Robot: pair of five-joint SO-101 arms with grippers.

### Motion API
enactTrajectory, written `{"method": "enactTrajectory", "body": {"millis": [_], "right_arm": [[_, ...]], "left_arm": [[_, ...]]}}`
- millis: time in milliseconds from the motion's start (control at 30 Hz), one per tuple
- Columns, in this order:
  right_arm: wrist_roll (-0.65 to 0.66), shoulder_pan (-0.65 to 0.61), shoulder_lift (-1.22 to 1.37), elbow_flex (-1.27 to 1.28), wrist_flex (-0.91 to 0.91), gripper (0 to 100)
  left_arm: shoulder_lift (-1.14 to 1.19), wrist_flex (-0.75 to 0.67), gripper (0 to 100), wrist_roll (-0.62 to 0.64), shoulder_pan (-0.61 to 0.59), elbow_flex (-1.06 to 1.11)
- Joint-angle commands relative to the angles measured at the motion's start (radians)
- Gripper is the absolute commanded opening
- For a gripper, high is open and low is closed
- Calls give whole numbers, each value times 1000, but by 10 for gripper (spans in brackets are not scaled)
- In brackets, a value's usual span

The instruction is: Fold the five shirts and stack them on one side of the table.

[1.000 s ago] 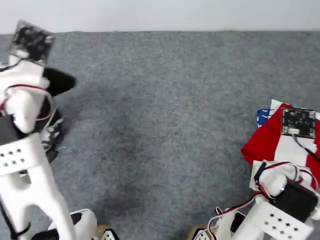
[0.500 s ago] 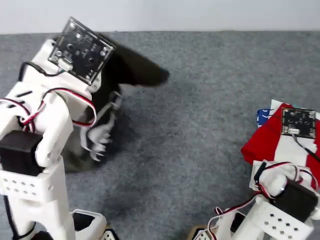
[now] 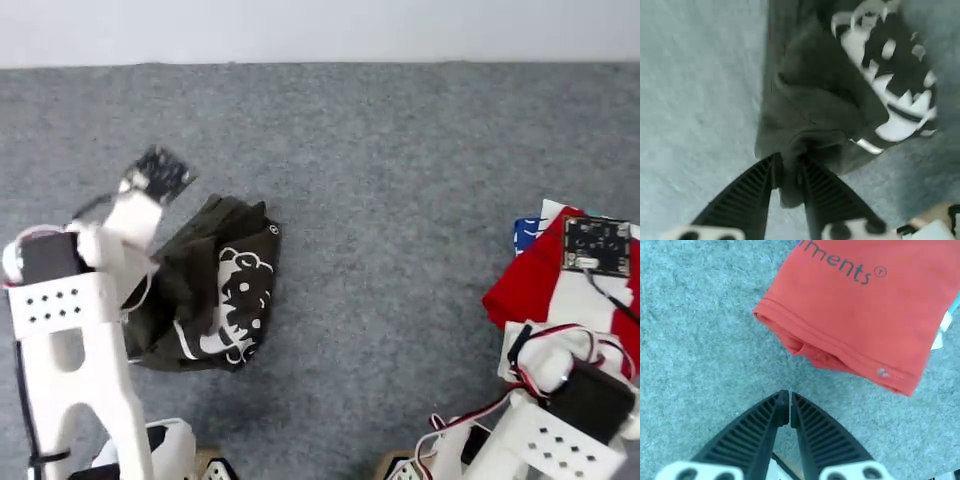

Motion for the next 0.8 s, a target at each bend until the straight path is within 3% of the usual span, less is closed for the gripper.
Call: {"method": "enactTrajectory", "body": {"millis": [0, 267, 467, 600, 767], "right_arm": [[8, -12, 7, 32, 38, 17], [3, -12, -1, 51, 38, 16], [3, -12, -1, 54, 38, 15], [2, -12, 1, 54, 38, 15], [2, -10, -1, 54, 38, 15]], "left_arm": [[-26, -92, 102, -60, -110, 85], [-124, -25, 160, -63, -94, -147], [-178, 123, 160, -58, 98, -237], [-164, 147, 160, -49, 206, -120], [-83, 0, 160, -46, 204, 114]]}}
